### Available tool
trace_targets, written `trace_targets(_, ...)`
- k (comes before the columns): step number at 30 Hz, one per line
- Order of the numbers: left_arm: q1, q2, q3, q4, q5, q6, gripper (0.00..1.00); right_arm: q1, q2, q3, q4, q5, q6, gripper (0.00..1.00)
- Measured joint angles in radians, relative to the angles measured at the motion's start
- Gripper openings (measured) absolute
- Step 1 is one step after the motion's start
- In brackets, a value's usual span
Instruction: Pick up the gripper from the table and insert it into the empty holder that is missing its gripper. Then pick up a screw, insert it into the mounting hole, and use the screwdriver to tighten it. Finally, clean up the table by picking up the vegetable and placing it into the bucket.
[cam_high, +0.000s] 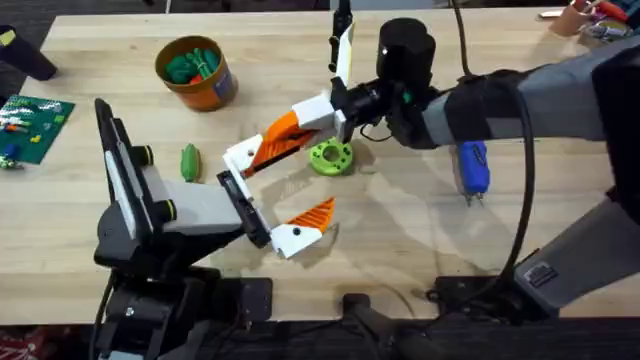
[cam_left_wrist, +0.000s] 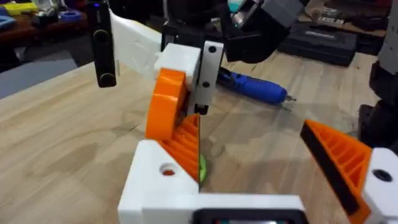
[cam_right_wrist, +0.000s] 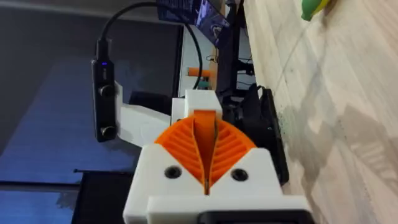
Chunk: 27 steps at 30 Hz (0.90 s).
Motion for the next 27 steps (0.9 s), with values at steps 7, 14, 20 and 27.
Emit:
trace_targets(7, 0.0, 0.0, 0.0, 0.0, -0.012, 0.003, 0.985, 0.006, 0.009, 0.025, -0.035, -0.003, -0.001, 0.023)
trace_targets(14, 0.0, 0.0, 0.0, 0.0, -0.014, 0.003, 0.985, 0.006, 0.009, 0.027, -0.038, -0.003, -0.002, 0.023)
trace_targets(20, 0.0, 0.0, 0.0, 0.0, -0.014, 0.003, 0.985, 0.006, 0.009, 0.027, -0.039, -0.003, -0.006, 0.024)
trace_targets(27, 0.0, 0.0, 0.0, 0.0, -0.014, 0.004, 0.985, 0.006, 0.009, 0.027, -0.039, -0.003, -0.008, 0.025)
